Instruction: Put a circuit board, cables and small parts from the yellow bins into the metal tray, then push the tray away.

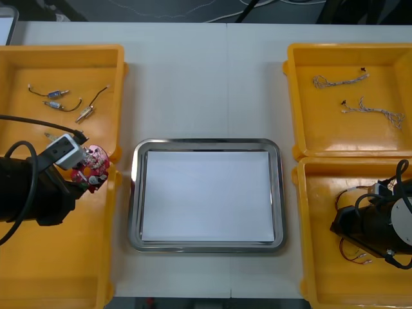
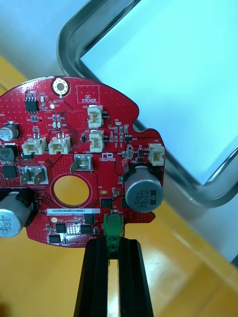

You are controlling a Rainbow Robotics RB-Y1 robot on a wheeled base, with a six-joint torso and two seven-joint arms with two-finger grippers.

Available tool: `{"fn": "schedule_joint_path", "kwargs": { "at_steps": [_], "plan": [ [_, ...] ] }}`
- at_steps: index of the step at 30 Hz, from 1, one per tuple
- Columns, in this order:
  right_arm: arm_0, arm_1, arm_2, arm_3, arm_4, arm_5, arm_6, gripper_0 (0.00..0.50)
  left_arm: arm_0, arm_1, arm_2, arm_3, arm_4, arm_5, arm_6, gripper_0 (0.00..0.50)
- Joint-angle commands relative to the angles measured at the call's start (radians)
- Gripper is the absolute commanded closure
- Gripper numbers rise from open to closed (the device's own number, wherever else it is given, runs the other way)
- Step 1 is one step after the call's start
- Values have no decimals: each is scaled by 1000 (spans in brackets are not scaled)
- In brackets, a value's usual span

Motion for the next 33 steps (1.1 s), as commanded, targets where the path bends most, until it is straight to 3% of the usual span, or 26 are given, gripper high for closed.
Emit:
{"fn": "schedule_joint_path", "kwargs": {
  "at_steps": [1, 2, 3, 4, 5, 6, 9, 19, 26, 33],
  "plan": [
    [23, 6, 22, 9, 11, -18, 25, 51, -74, 27, -84, -50, -19, 8, 194, 500],
    [23, 5, 22, 9, 11, -19, 25, 145, -89, 22, -104, -52, -25, 11, 215, 500],
    [23, 5, 22, 9, 11, -19, 25, 145, -89, 22, -104, -52, -25, 11, 215, 500],
    [22, 6, 22, 9, 12, -18, 25, 363, -115, 15, -144, -55, -46, 19, 254, 500],
    [20, 5, 22, 9, 12, -18, 25, 428, -132, 10, -170, -62, -71, 25, 280, 500],
    [19, 6, 22, 9, 12, -19, 25, 463, -147, 4, -196, -70, -99, 33, 310, 500],
    [14, 5, 22, 9, 12, -18, 28, 500, -184, -10, -252, -87, -152, 60, 383, 500],
    [-23, 6, 5, 0, 9, 19, 38, 500, -288, -74, -391, -139, -257, 203, 619, 500],
    [-44, -7, -58, -102, -7, 148, 47, 500, -354, -127, -522, -161, -368, 269, 766, 500],
    [-55, -40, -116, -190, -30, 248, 50, 500, -376, -166, -603, -159, -464, 294, 814, 500]
  ]
}}
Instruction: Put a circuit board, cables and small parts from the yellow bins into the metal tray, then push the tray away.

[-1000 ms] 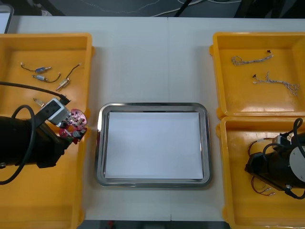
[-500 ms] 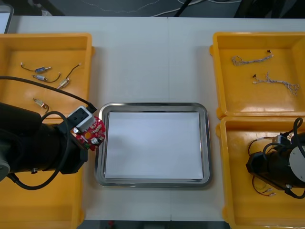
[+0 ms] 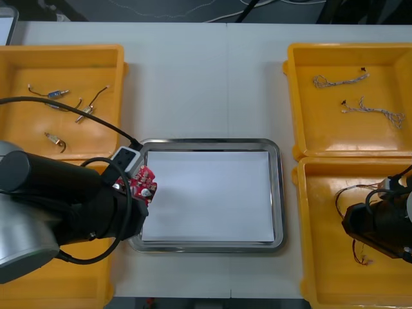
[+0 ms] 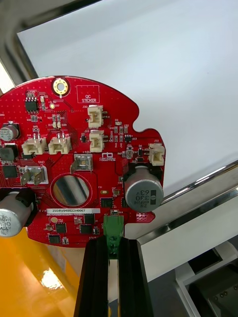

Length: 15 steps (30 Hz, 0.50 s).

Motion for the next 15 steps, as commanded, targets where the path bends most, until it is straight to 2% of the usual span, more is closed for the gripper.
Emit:
{"fn": "schedule_joint_path", "kwargs": {
  "at_steps": [1, 3, 9, 15],
  "plan": [
    [-20, -45, -72, -102, -26, 58, 50, 500, -41, -50, -66, -40, -77, 38, 17, 500],
    [-23, -62, -92, -142, -35, 88, 50, 500, -51, -67, -90, -38, -103, 62, 30, 500],
    [-46, -111, -144, -217, -63, 91, 60, 500, -63, -95, -159, -26, -153, 81, 85, 500],
    [-47, -161, -227, -246, -170, 91, 90, 500, -77, -121, -230, 0, -221, 81, 109, 500]
  ]
}}
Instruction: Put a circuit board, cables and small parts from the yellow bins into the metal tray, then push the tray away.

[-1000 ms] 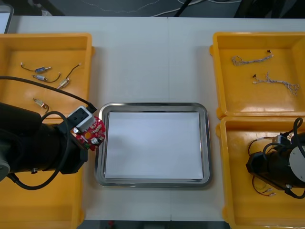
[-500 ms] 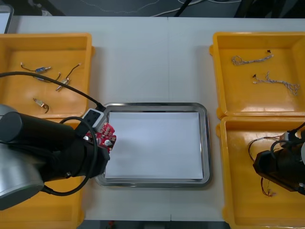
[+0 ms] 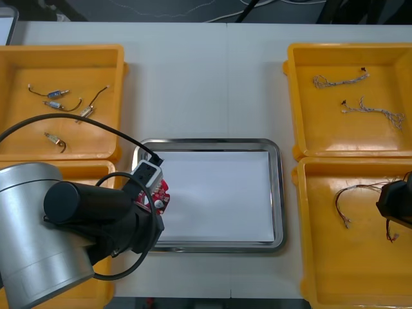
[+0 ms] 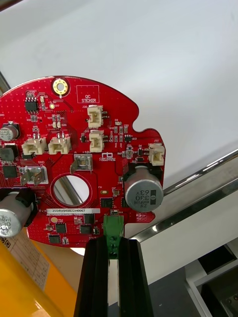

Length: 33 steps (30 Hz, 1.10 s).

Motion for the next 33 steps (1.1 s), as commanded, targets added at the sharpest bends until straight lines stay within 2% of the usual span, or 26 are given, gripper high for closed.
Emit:
{"fn": "schedule_joint_path", "kwargs": {
  "at_steps": [1, 5, 9, 18, 22, 29, 33],
  "plan": [
    [-18, -72, -90, -45, -85, 7, 65, 500, -45, -41, -69, 6, -51, 7, 111, 500],
    [-18, -104, -99, -49, -117, 7, 92, 500, -52, -66, -98, 38, -87, 7, 122, 500],
    [-11, -127, -106, -71, -112, 7, 196, 500, -66, -94, -121, 89, -99, 5, 125, 500],
    [-3, -129, -127, -135, -137, 7, 400, 500, -68, -103, -169, 135, -133, -19, 124, 500],
    [5, -129, -144, -144, -206, 7, 457, 500, -69, -110, -173, 153, -130, -21, 101, 500],
    [9, -130, -138, -154, -318, 7, 458, 500, -71, -112, -175, 170, -123, -33, 73, 500],
    [11, -133, -124, -184, -350, 7, 449, 500, -69, -117, -175, 173, -117, -47, 68, 500]
  ]
}}
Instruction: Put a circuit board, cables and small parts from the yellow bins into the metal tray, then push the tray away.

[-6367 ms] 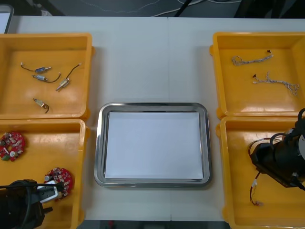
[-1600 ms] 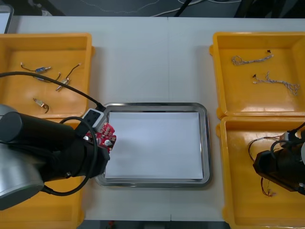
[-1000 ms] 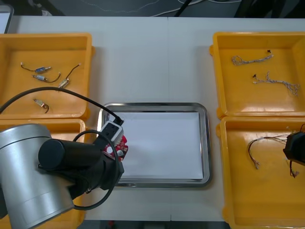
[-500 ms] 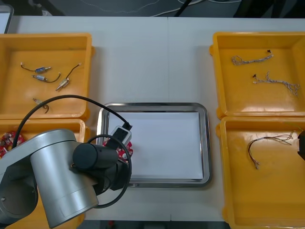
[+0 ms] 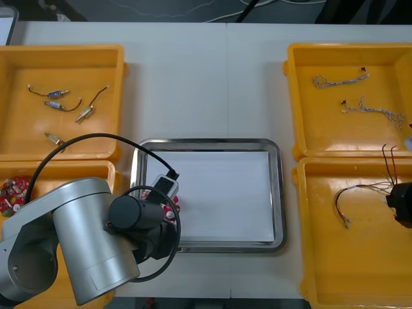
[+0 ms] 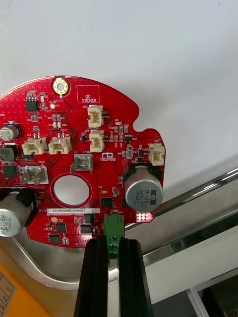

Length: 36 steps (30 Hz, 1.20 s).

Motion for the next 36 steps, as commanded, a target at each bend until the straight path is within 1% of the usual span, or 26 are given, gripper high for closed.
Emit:
{"fn": "schedule_joint_path", "kwargs": {
  "at_steps": [1, 6, 9, 14, 16, 21, 27, 35, 36],
  "plan": [
    [12, -37, -4, -69, -30, 4, -17, 500, -33, -27, -20, -2, 6, -30, 30, 500],
    [12, -37, 40, -95, -29, 4, -32, 500, -35, -27, -37, 40, 5, -106, 18, 500],
    [12, -36, 63, -107, -13, 4, -37, 500, -35, -27, -49, 63, -6, -130, 10, 500],
    [12, -36, 106, -123, 27, 4, -52, 500, -33, -26, -66, 72, -14, -133, 9, 500],
    [12, -37, 112, -123, 31, 4, -60, 500, -35, -26, -71, 72, -14, -133, 10, 500],
    [12, -17, 114, -123, 31, 4, -83, 500, -33, -26, -75, 77, -15, -130, 15, 500],
    [12, -14, 118, -123, 30, 4, -113, 500, -33, -30, -77, 106, -27, -130, 12, 500],
    [12, -13, 118, -123, 37, 4, -141, 500, -33, -49, -75, 107, -40, -141, 16, 500],
    [12, -13, 118, -123, 36, 4, -143, 500, -33, -49, -75, 107, -40, -142, 16, 487]
  ]
}}
